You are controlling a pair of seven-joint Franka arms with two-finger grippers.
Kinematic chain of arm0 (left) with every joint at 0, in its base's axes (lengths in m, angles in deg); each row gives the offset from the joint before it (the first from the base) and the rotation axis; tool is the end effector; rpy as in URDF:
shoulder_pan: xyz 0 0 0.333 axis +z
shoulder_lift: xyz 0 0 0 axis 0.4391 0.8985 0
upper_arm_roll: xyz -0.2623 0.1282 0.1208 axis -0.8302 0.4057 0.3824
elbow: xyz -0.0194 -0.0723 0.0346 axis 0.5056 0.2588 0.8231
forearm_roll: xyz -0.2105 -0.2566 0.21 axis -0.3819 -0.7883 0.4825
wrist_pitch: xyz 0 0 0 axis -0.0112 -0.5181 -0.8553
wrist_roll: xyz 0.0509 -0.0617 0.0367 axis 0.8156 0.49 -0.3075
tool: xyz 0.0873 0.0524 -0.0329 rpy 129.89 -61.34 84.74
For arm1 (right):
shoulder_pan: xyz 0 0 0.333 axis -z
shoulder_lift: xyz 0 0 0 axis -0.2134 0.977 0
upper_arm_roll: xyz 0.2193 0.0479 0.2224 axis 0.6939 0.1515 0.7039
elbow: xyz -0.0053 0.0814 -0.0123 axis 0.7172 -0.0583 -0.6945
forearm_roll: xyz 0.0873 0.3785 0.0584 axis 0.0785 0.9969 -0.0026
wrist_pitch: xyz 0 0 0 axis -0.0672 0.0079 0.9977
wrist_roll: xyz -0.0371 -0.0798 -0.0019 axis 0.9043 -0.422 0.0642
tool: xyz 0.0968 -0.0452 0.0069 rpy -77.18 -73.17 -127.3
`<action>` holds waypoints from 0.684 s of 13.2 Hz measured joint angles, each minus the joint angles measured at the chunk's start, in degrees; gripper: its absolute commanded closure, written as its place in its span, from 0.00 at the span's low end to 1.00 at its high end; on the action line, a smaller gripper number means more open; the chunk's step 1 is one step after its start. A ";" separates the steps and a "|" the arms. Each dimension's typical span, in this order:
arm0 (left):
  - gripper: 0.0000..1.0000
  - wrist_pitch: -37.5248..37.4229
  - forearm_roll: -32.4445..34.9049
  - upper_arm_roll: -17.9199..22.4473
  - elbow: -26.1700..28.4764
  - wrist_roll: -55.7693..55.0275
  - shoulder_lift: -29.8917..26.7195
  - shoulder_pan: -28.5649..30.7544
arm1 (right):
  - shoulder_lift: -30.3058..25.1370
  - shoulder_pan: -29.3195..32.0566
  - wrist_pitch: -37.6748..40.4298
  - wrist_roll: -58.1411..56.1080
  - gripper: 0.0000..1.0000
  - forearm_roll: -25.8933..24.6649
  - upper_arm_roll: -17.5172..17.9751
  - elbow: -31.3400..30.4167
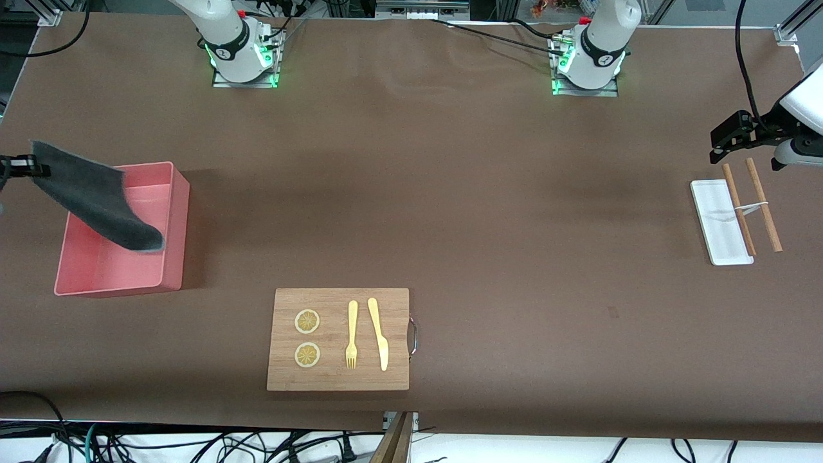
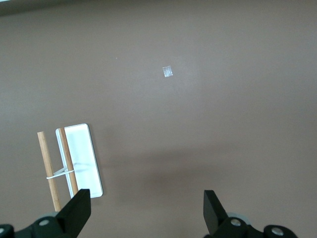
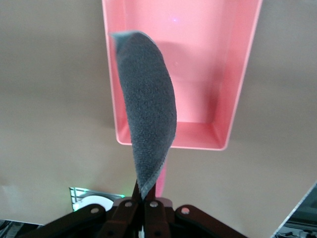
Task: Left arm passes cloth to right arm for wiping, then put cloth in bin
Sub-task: 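Lower the cloth into the pink bin and open the right gripper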
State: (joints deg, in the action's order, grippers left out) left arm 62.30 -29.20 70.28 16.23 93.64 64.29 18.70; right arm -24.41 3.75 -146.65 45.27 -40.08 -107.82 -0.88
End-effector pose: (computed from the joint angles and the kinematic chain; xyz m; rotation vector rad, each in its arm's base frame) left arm 0.5435 0.0072 0.6146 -3.0834 0.1918 -0.0478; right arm 0.5904 -0.1738 0.5052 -3.0590 -0.2156 0.5884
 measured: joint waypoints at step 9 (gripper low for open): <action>0.00 0.00 0.00 0.00 0.00 0.00 0.00 0.01 | 1.52 -0.84 -2.35 1.64 0.00 -0.44 -0.05 -1.14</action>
State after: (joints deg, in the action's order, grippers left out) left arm 62.30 -29.20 70.28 16.23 93.64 64.29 18.70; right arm -22.88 2.91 -149.00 46.91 -40.53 -107.87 -2.03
